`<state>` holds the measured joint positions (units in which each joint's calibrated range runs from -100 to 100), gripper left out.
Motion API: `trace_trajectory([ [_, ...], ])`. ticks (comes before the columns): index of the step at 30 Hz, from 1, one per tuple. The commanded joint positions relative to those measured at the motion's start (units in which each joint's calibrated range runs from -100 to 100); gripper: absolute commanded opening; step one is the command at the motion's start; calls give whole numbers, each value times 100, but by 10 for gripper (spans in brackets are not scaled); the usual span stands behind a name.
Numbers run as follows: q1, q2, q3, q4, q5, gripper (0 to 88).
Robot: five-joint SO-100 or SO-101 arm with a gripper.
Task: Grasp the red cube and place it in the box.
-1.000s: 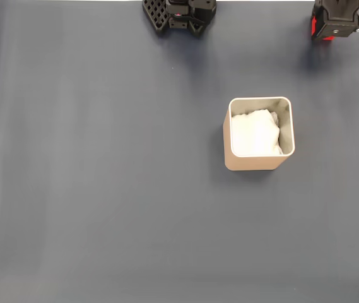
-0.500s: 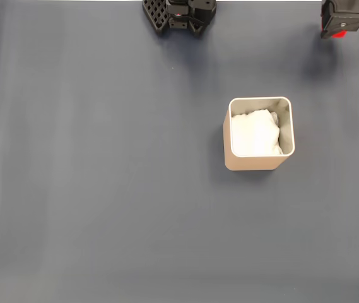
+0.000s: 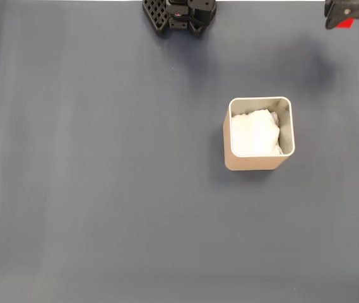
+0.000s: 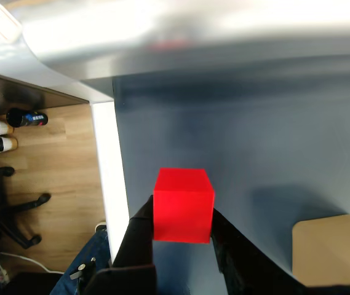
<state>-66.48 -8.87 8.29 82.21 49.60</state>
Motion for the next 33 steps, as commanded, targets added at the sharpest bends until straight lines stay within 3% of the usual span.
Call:
trace_trajectory([
  [1,98,-407,-455,285,-5,2],
  [18,837,-545,-1294,975,-171,2],
  [33,2271,-900,-902,934,-127,2],
])
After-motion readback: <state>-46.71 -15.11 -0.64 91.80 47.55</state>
